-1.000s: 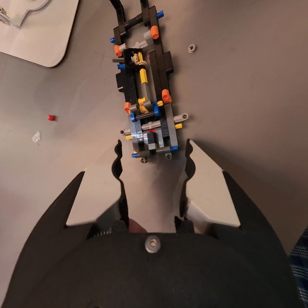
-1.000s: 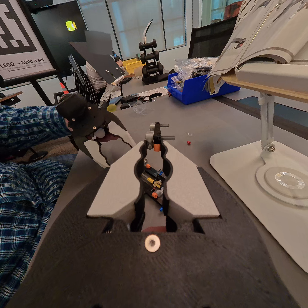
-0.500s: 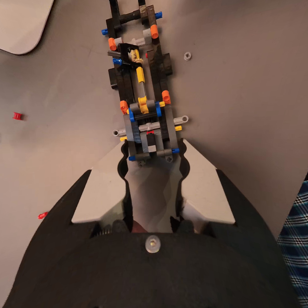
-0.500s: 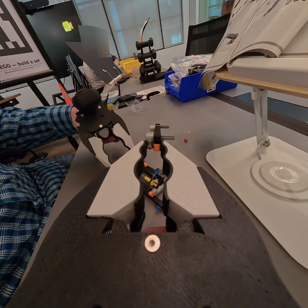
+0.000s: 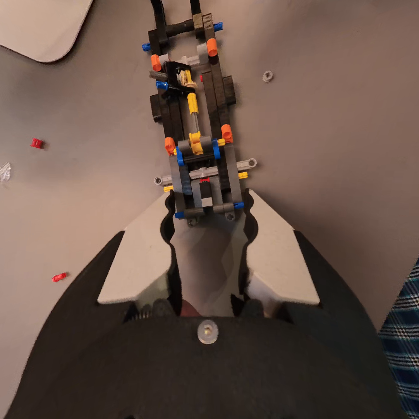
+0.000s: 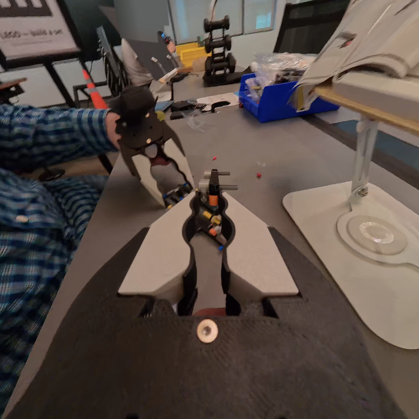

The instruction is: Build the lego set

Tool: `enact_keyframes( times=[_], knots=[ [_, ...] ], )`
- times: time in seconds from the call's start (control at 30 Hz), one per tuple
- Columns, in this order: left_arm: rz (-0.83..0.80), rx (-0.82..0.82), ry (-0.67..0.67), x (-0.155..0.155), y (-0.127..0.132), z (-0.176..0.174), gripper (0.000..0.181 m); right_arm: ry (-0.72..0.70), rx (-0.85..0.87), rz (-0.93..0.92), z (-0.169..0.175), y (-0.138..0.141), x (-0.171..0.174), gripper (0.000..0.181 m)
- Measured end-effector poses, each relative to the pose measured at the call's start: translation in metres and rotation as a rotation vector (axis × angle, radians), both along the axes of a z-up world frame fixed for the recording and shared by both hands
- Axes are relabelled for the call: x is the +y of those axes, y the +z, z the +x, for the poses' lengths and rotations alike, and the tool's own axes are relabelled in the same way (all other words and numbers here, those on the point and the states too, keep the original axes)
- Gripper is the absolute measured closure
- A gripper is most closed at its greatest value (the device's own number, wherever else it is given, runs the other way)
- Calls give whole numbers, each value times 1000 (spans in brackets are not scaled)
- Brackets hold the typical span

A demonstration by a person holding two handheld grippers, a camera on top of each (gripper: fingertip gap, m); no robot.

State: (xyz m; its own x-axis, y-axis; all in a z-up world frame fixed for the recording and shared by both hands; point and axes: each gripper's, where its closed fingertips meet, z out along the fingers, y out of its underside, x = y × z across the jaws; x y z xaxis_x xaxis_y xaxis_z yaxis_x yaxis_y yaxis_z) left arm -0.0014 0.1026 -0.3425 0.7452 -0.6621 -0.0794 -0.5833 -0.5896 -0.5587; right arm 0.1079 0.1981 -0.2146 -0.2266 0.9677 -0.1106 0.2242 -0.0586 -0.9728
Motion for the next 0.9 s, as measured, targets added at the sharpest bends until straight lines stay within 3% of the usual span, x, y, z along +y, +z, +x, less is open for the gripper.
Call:
enact_keyframes(
  times=[0.4,0.73,0.9],
  knots=[
    [-1,-12,62,3,0,-3,122,237,-283,178,32,-81,-67,168],
    [76,58,52,9,3,-3,122,238,-455,336,35,-123,-70,161],
    [121,149,24,12,6,-6,122,246,-472,343,36,-125,-71,146]
  ],
)
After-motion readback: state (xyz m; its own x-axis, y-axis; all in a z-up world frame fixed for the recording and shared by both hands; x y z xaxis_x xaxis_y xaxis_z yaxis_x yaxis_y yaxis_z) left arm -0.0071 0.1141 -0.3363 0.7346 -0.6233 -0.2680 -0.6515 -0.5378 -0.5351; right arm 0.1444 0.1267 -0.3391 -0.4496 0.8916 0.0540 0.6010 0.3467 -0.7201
